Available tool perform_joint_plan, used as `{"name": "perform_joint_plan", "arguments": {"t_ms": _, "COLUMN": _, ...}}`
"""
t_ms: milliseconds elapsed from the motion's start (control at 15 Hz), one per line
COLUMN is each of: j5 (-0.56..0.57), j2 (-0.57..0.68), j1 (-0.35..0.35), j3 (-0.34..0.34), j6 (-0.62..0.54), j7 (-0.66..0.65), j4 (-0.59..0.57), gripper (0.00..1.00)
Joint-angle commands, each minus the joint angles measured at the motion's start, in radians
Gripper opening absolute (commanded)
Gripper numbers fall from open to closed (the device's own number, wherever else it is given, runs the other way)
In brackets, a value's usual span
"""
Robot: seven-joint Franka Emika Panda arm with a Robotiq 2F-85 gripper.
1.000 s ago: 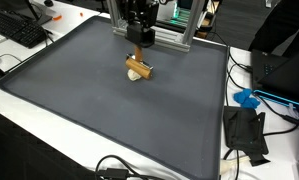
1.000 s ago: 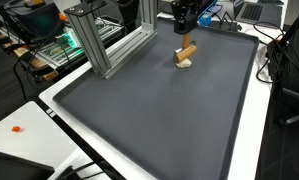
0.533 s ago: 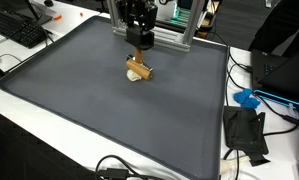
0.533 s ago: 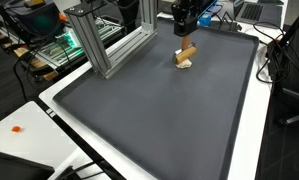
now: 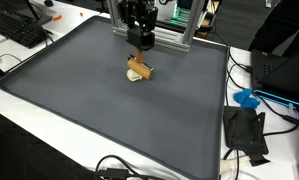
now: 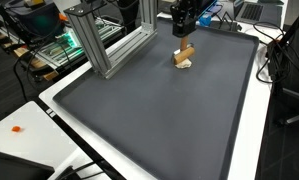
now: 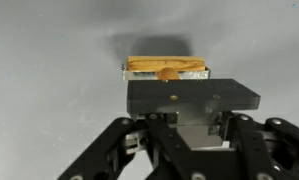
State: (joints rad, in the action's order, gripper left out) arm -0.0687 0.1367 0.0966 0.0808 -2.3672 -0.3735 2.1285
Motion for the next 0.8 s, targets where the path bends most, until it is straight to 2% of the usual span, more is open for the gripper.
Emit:
{"name": "perform_joint_plan", "arguments": {"t_ms": 0, "j5": 0.017, "j2": 0.016, "j1": 0.004, "j3": -0.012, "j6": 0.03, "j7": -0.009, "j4": -0.003, "gripper": 0.24}}
{"name": "perform_joint_plan", "arguments": {"t_ms": 267, "j5": 0.007, "j2": 0.014, "j1": 0.005, "j3": -0.008, "j6": 0.017, "j7": 0.006, "j4": -0.004, "gripper": 0.24}}
{"name": "perform_joint_plan", "arguments": {"t_ms": 733, "j5": 0.038, "j2": 0.026, "j1": 0.008, "j3": -0.018, "j6": -0.085, "j7": -0.024, "j4": -0.003, "gripper": 0.24}}
